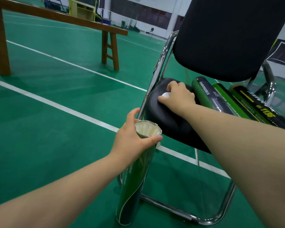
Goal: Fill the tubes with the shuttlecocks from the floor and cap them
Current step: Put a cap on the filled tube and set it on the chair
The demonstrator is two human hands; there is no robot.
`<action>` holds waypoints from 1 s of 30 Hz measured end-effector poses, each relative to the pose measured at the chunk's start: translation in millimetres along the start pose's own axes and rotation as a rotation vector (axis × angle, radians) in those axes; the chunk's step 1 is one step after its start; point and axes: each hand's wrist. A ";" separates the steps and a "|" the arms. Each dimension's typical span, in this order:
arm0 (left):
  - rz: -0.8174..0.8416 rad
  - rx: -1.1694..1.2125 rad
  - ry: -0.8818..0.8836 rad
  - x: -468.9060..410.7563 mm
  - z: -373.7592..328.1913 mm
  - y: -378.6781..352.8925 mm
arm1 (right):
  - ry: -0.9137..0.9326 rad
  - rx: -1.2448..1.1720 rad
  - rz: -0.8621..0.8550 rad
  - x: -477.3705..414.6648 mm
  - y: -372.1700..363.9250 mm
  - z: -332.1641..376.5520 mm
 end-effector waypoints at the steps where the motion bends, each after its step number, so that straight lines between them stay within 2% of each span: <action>1: 0.004 0.003 0.003 2.3 0.7 -0.3 | 0.003 0.016 -0.006 1.7 -1.8 -0.3; 4: -0.009 0.006 0.009 9.1 1.9 -0.2 | 0.047 0.081 -0.070 6.6 -2.4 1.7; 6: -0.019 0.003 0.014 13.8 0.8 -0.3 | 0.047 0.039 -0.093 8.0 0.3 2.0; 10: -0.005 -0.010 0.009 24.4 -3.4 -2.8 | 0.048 -0.144 -0.122 13.1 -3.4 -6.1; 16: 0.002 -0.012 -0.009 34.1 -3.9 -2.6 | 0.085 -0.428 -0.297 19.6 -4.9 -11.1; 26: 0.012 0.010 -0.008 34.9 0.4 -4.3 | 0.015 -0.463 -0.416 9.5 8.7 -14.7; 30: 0.038 0.012 0.005 41.5 -4.5 -4.1 | 0.193 -0.665 -0.453 51.7 12.2 10.8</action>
Point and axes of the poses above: each hand's wrist, its own x-axis away from the middle knuckle, its own y-axis out of the back of the hand, z = x × y, and after that the axes turned 11 degrees about z, right-handed
